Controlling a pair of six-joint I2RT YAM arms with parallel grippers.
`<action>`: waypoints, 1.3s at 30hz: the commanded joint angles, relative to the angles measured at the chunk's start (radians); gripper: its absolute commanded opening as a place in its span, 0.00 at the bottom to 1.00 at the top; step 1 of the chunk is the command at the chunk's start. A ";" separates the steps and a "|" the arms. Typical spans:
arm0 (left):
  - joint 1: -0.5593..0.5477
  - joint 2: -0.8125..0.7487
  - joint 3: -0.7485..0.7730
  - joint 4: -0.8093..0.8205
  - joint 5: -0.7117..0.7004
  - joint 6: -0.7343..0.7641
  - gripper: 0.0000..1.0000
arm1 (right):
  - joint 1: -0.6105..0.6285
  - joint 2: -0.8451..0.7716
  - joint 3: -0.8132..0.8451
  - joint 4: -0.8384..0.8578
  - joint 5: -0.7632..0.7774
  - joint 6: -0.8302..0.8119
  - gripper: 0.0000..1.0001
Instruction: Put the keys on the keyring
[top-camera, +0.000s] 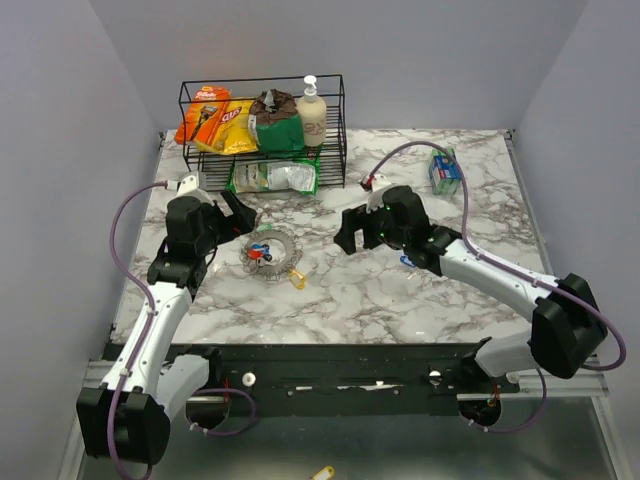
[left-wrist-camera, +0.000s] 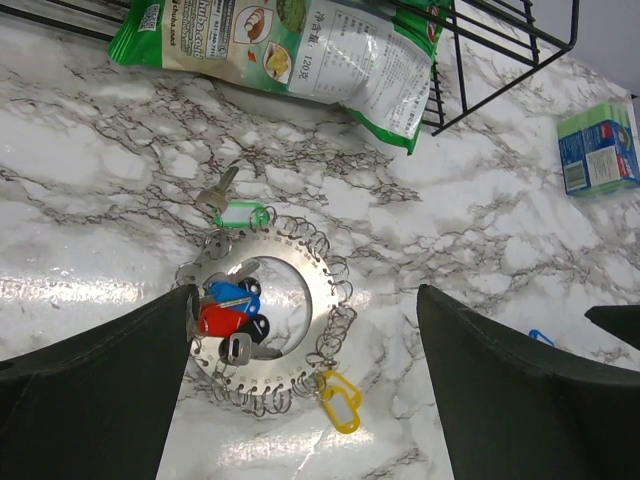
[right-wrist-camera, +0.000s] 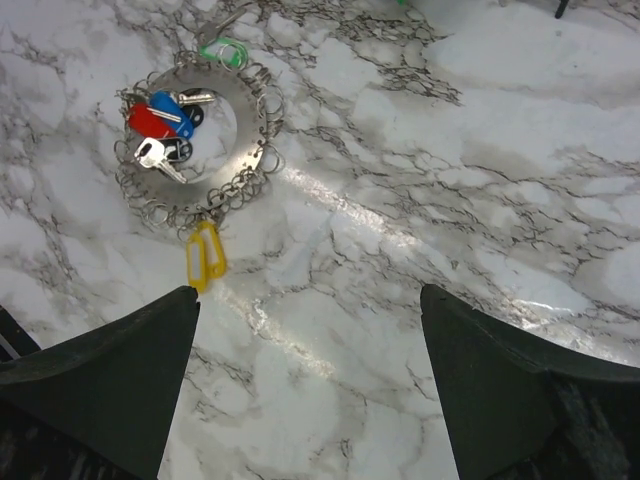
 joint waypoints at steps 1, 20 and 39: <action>0.007 -0.005 -0.014 -0.017 -0.015 0.000 0.99 | 0.055 0.097 0.100 -0.051 -0.006 -0.048 1.00; 0.007 0.219 0.006 -0.040 0.126 -0.013 0.99 | 0.111 0.552 0.433 -0.058 -0.165 0.067 0.90; 0.007 0.342 0.007 0.039 0.282 -0.009 0.99 | 0.068 0.621 0.422 -0.002 -0.263 0.135 0.74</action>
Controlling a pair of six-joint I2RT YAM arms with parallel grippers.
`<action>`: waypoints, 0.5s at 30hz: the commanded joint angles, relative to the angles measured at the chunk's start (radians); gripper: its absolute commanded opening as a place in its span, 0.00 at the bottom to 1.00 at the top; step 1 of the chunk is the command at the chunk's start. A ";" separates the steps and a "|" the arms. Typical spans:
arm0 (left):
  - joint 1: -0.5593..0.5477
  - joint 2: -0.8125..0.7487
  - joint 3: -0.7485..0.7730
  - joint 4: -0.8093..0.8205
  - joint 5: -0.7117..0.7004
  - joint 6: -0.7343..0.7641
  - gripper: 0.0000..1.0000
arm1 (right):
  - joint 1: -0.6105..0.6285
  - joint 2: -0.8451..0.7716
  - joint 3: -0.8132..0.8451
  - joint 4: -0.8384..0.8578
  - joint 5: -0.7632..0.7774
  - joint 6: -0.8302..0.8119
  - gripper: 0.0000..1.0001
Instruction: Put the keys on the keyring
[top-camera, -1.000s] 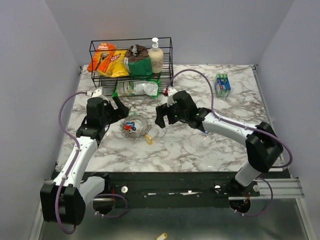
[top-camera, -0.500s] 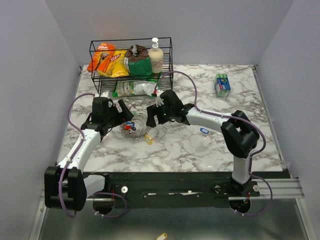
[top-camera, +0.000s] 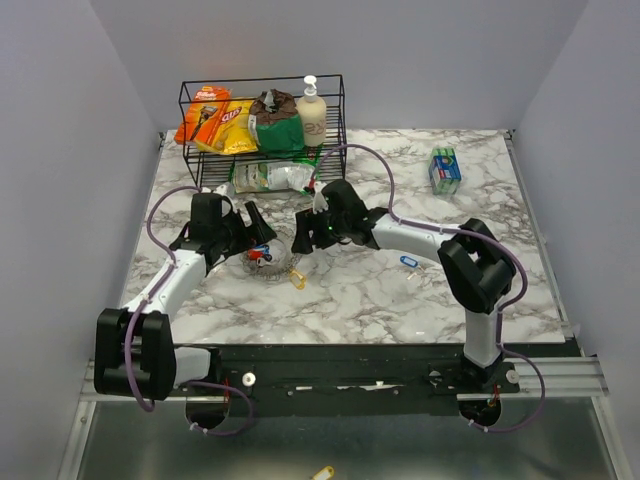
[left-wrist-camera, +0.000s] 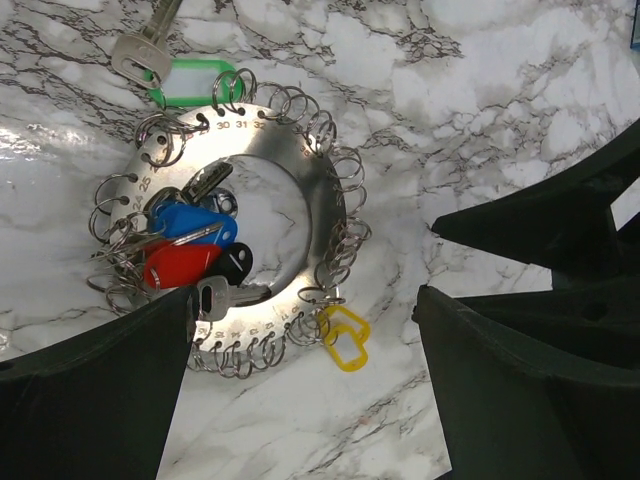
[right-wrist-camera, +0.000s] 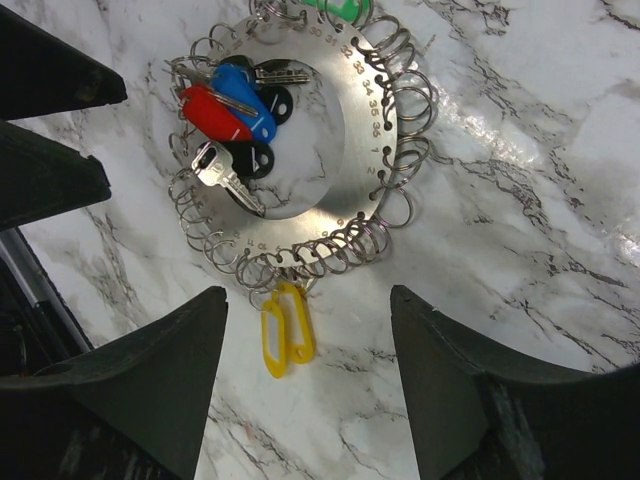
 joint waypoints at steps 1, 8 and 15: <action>0.007 0.024 0.009 0.043 0.055 -0.004 0.99 | -0.025 0.049 0.024 0.015 -0.042 0.018 0.74; 0.007 0.044 0.024 0.049 0.057 0.003 0.99 | -0.050 0.072 0.046 0.018 -0.045 0.009 0.74; 0.007 0.044 0.024 0.056 0.058 0.003 0.99 | -0.056 0.090 0.041 0.035 -0.088 0.010 0.67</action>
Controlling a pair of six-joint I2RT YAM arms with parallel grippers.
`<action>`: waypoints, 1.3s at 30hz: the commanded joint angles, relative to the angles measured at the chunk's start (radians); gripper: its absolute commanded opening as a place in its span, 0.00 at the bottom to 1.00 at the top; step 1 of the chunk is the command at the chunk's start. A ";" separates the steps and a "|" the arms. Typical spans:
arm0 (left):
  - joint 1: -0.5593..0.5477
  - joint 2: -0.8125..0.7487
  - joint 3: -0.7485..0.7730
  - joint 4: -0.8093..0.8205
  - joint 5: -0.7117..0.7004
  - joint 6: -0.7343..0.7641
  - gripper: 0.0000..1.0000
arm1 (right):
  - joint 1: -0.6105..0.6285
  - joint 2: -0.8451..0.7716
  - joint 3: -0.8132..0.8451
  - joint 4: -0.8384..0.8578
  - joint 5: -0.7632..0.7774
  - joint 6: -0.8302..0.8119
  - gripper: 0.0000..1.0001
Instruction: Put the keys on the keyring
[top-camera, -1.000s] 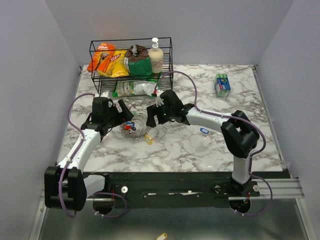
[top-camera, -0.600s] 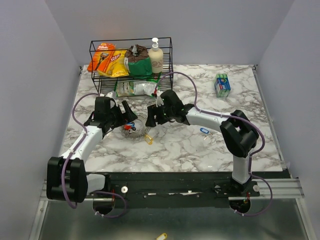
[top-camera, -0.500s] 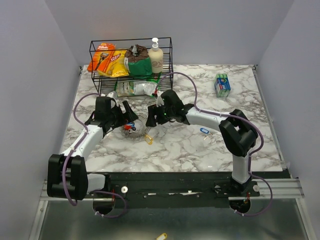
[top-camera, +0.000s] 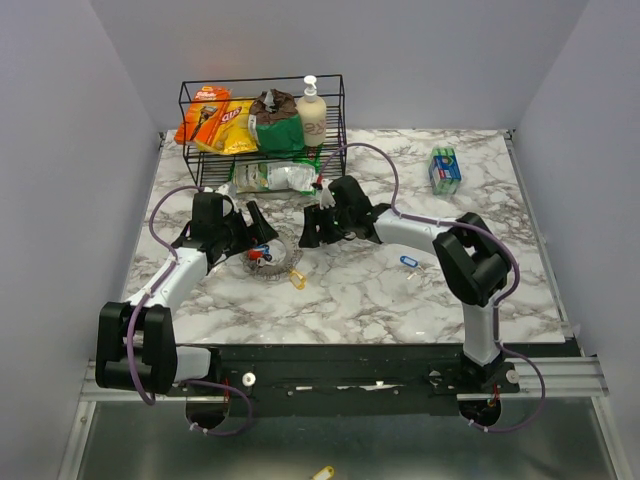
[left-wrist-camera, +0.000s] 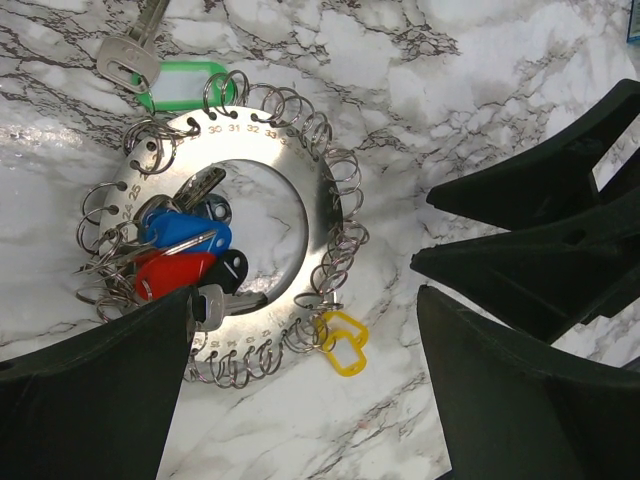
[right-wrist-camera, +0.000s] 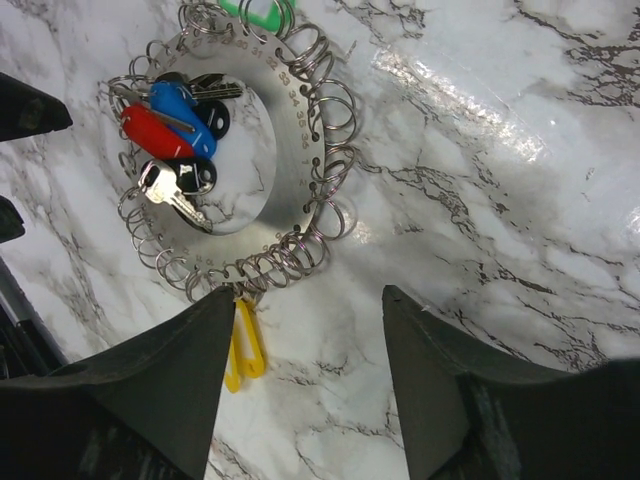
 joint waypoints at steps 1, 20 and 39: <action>0.007 0.003 0.024 0.020 0.030 0.003 0.99 | -0.001 0.036 0.027 0.037 -0.067 0.007 0.65; 0.007 -0.006 0.035 0.007 0.030 0.020 0.99 | -0.001 0.161 0.105 0.041 -0.156 0.080 0.50; 0.007 -0.069 0.013 -0.006 0.021 0.015 0.99 | 0.001 0.161 0.094 0.041 -0.164 0.103 0.01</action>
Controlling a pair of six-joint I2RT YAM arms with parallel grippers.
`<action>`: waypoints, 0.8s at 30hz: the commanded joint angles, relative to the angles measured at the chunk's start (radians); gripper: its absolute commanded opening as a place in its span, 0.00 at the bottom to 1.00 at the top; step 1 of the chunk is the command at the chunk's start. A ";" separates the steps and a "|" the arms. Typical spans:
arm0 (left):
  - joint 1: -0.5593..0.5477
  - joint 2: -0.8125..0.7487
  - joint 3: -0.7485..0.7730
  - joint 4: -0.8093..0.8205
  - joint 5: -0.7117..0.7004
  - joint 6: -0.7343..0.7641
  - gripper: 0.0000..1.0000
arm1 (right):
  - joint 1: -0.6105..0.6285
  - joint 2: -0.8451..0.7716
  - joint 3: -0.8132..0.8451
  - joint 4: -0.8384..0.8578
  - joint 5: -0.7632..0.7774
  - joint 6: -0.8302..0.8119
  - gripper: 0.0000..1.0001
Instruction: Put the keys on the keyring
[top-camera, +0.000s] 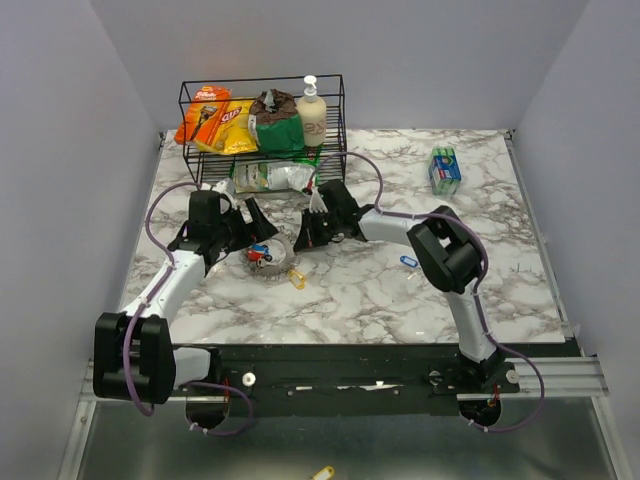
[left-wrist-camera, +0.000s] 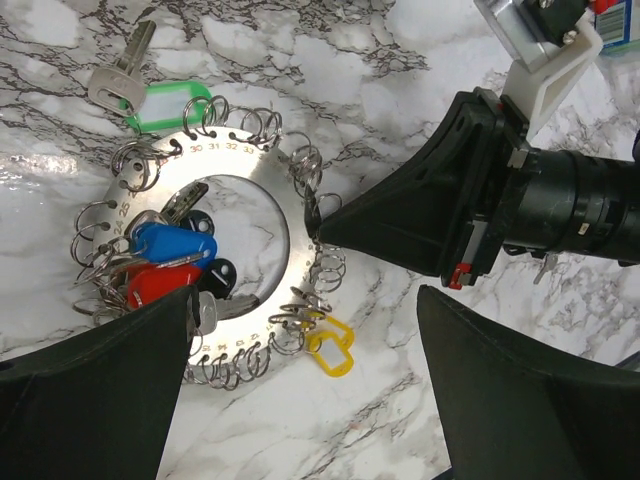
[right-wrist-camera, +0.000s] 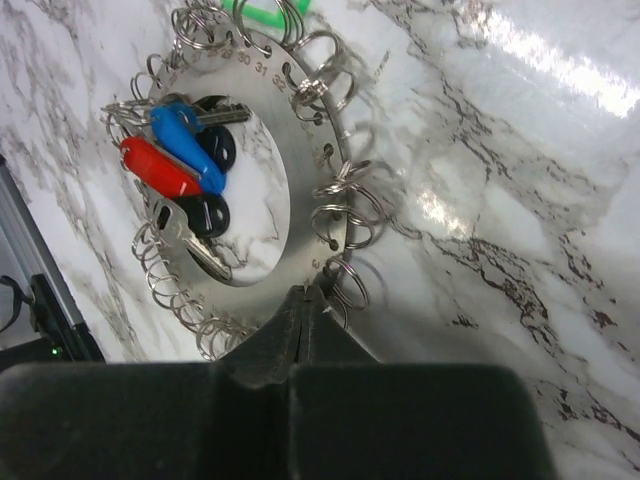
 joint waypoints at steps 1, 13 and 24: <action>0.007 -0.029 0.003 -0.008 0.013 0.009 0.99 | -0.001 -0.057 -0.061 -0.004 -0.005 -0.019 0.00; 0.007 -0.095 -0.038 0.003 0.018 -0.011 0.99 | -0.001 -0.276 -0.354 -0.004 -0.010 -0.085 0.00; 0.007 -0.123 -0.057 -0.001 0.029 -0.026 0.99 | 0.001 -0.413 -0.414 0.004 -0.005 -0.131 0.37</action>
